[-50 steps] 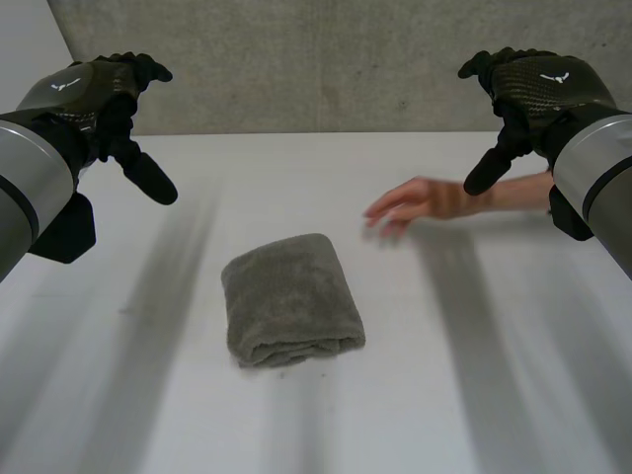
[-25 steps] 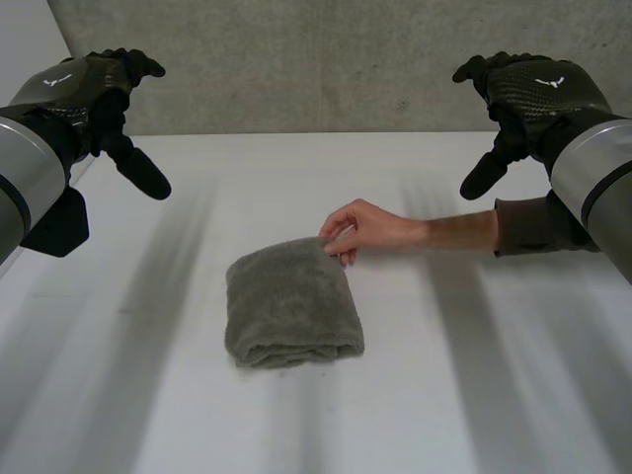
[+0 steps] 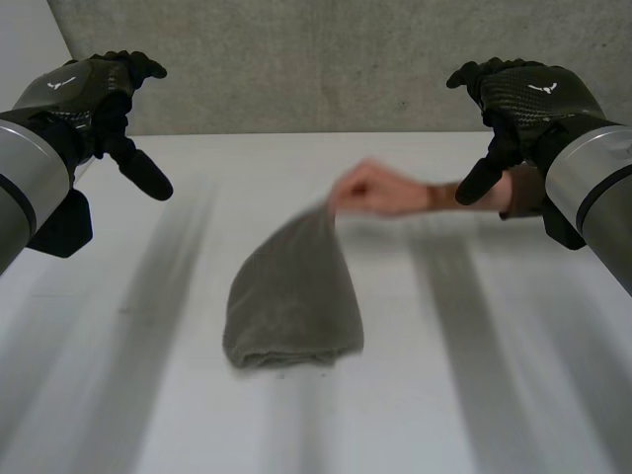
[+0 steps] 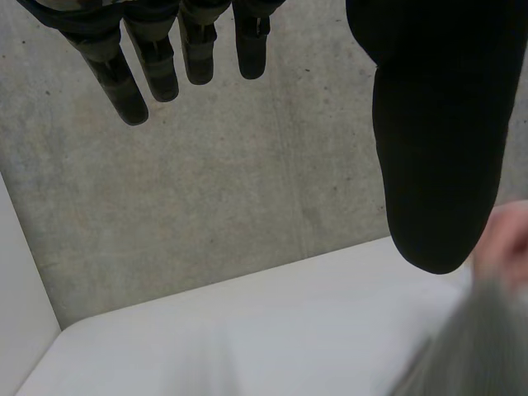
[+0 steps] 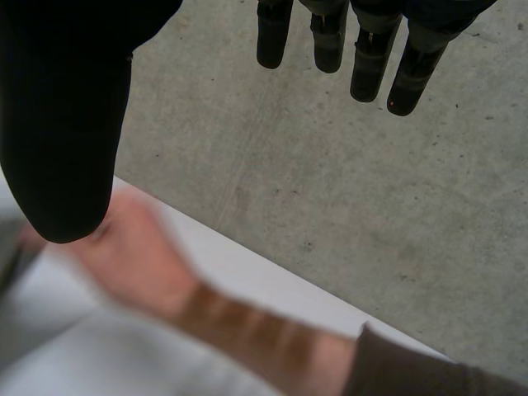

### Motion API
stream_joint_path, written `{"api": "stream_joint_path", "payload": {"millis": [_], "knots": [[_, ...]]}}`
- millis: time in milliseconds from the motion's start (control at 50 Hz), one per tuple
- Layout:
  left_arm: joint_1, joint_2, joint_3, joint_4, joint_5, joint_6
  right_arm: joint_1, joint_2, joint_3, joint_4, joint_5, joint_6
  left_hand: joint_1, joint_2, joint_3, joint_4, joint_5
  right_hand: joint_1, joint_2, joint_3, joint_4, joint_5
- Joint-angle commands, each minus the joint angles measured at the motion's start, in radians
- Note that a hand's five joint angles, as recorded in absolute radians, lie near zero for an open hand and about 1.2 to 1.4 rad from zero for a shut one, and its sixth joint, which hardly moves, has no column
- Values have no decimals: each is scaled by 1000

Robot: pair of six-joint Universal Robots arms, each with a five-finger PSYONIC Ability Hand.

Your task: Fold the towel.

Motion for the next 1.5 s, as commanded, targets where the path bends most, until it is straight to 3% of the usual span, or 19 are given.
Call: {"api": "stream_joint_path", "payload": {"millis": [20,1500], "knots": [[1,1,-12,24,0,5,0,0,3,-1,1,-4,7,12,11,11,-13,-7,2,7,-1,-15],[7,-4,-21,35,0,5,-9,0,19,-1,-27,-4,4,9,8,8,-16,-7,2,7,-1,-15]]}}
